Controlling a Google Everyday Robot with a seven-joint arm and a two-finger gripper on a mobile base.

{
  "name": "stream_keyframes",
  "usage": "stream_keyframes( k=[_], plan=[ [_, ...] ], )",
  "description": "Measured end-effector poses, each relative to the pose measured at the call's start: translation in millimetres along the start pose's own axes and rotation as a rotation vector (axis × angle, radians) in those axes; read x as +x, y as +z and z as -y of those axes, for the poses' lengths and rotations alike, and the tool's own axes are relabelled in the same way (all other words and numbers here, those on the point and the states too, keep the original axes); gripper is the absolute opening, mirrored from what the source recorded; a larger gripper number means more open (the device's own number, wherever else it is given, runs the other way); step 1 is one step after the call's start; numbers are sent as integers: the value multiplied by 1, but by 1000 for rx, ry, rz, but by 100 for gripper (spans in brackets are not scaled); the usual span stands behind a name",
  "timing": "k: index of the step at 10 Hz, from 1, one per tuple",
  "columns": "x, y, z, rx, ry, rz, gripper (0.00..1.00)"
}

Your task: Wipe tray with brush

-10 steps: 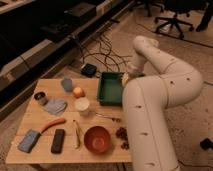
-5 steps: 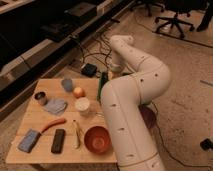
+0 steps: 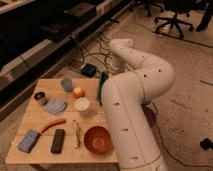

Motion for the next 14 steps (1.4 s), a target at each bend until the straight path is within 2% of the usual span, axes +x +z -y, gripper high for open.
stream_keyframes(
  k=[1,2,6,10,14],
  plan=[
    [-1,1,-19,-1,-32,8,0],
    [1,5,-28,-1,-49,5,0],
    [17,15,-50,-25,-57,-1,0],
    [46,4,-44,-5,-35,-14,0],
    [99,9,-4,3,38,-48,0]
  ],
)
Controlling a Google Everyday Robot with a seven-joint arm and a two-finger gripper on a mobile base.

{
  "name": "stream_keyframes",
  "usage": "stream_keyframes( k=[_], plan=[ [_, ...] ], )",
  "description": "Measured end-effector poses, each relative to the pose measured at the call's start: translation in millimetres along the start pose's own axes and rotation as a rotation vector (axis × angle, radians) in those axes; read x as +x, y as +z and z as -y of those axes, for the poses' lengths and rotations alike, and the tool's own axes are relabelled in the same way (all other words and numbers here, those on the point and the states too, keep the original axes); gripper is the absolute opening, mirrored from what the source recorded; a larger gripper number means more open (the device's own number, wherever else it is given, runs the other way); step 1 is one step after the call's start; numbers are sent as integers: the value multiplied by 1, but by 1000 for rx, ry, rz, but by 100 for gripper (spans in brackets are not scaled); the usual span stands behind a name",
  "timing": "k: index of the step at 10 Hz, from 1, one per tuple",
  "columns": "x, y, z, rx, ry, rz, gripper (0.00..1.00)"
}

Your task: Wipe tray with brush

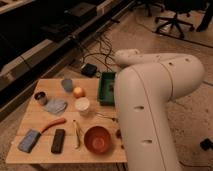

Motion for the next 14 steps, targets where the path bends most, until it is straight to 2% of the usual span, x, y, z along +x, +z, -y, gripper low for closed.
stream_keyframes(
  k=[3,7,8,10,14],
  plan=[
    [11,4,17,-14,45,-14,0],
    [10,1,62,-29,139,-11,0],
    [6,2,81,-24,177,-15,0],
    [2,3,100,-13,213,-20,0],
    [-18,6,111,-17,240,-25,0]
  ],
)
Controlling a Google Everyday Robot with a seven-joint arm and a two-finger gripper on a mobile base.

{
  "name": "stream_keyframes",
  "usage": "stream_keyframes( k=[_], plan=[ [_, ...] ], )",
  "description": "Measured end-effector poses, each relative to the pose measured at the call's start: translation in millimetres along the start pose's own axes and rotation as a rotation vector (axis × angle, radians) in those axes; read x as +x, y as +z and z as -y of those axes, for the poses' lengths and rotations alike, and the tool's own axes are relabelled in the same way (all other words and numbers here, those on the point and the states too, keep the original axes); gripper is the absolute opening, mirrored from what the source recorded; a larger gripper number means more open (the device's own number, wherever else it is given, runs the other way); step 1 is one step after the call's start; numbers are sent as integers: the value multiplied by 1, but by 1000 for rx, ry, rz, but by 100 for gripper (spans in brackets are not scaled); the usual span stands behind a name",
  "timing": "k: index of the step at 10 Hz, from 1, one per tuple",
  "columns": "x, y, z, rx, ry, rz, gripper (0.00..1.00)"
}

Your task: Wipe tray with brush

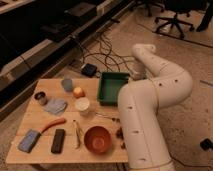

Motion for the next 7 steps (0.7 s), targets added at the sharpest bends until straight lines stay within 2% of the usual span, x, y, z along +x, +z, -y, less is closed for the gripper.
stream_keyframes(
  k=[2,4,7],
  plan=[
    [-13,-2,-2,-6,6,1,0],
    [-27,-6,-17,-23,-9,7,0],
    [-27,-5,-40,-67,-69,-8,0]
  ],
)
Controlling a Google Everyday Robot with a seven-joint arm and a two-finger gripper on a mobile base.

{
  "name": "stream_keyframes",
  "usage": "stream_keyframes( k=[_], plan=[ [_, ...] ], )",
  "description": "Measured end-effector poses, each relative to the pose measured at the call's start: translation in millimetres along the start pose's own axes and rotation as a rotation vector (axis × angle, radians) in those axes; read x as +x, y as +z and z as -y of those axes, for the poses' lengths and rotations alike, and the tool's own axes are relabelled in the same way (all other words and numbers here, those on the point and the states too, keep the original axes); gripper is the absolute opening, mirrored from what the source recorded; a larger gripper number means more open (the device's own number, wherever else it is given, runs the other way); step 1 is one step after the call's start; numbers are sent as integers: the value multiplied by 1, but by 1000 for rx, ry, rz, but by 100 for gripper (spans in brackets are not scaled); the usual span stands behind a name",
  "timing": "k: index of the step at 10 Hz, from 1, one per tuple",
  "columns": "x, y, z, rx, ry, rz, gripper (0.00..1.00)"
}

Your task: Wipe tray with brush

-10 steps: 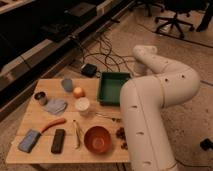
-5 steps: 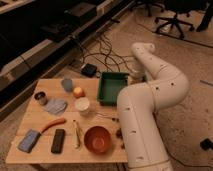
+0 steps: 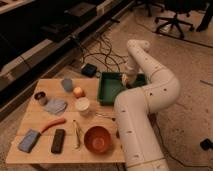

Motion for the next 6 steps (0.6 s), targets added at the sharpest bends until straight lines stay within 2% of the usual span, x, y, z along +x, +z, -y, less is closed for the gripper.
stream_keyframes(
  k=[2,4,6],
  plan=[
    [3,4,-15,-11,-35,0,0],
    [5,6,-22,-24,-68,13,0],
    [2,10,-40,-46,-114,29,0]
  ],
)
